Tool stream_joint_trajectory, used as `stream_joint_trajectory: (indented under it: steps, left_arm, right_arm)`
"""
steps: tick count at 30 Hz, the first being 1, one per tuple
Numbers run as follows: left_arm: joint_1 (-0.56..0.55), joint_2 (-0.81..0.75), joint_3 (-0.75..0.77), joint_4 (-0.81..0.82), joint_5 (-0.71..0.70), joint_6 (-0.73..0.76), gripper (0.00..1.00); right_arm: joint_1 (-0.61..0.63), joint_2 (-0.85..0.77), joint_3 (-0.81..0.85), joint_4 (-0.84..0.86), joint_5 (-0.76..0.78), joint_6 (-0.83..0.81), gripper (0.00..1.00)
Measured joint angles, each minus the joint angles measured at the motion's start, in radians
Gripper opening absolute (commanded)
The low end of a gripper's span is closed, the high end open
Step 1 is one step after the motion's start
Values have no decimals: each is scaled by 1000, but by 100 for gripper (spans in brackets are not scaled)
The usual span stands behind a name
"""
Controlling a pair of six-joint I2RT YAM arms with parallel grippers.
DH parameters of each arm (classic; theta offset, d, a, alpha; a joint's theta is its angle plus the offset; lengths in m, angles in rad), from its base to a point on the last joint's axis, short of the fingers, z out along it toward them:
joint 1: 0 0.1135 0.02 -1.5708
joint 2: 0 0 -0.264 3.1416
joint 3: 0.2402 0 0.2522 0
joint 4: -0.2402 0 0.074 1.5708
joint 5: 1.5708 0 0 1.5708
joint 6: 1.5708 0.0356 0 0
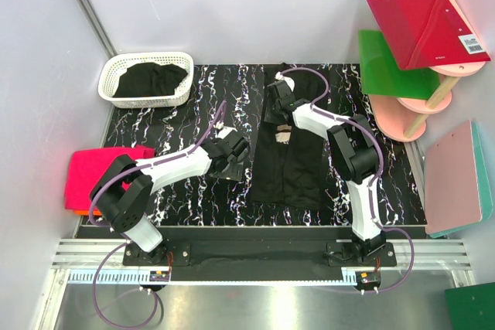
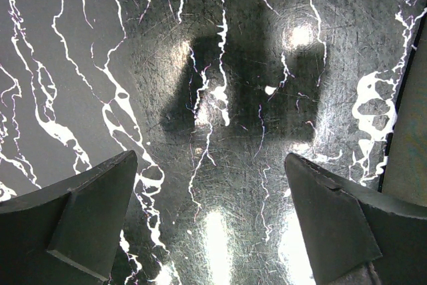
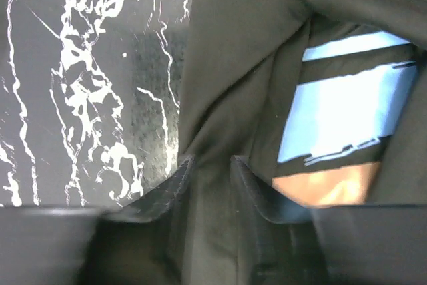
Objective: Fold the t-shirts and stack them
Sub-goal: Rotate the tshirt 90 degrees
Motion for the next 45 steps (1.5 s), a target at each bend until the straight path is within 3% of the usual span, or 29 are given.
stream_joint_trajectory:
  steps: [2, 5, 7, 11, 13, 18, 24, 30, 34, 38, 45]
  left_arm:
    - [0, 0, 0, 0, 0, 0, 99]
    - [0, 0, 0, -1, -2, 0, 99]
    - [0, 0, 0, -1, -3, 0, 99]
    - [0, 0, 0, -3, -4, 0, 99]
    - [0, 0, 0, -3, -4, 0, 99]
    - [0, 3, 0, -6, -5, 0, 99]
    - [0, 29, 0, -7, -4, 0, 99]
    - [0, 37, 0, -7, -5, 0, 99]
    - [0, 38, 0, -7, -5, 1, 99]
    - [0, 38, 0, -10, -10, 1, 99]
    - [0, 40, 2, -21, -15, 1, 99]
  right_arm:
    - [-6, 13, 14, 5, -19, 0, 22]
    - [-13, 33, 19, 10, -47, 2, 24]
    - [-14, 42, 17, 6, -55, 7, 32]
    - [-14, 21, -31, 20, -44, 21, 64]
    - [-14, -32, -86, 22, -29, 22, 70]
    - [-15, -188, -215, 14, 5, 21, 70]
    - [-15, -239, -258, 43, -5, 29, 61]
    - [-15, -186, -267, 58, -50, 50, 35]
    - [-15, -132, -267, 69, -80, 65, 25]
    - [-17, -129, -260, 78, -108, 66, 0]
    - [-18, -151, -283, 91, -121, 66, 0]
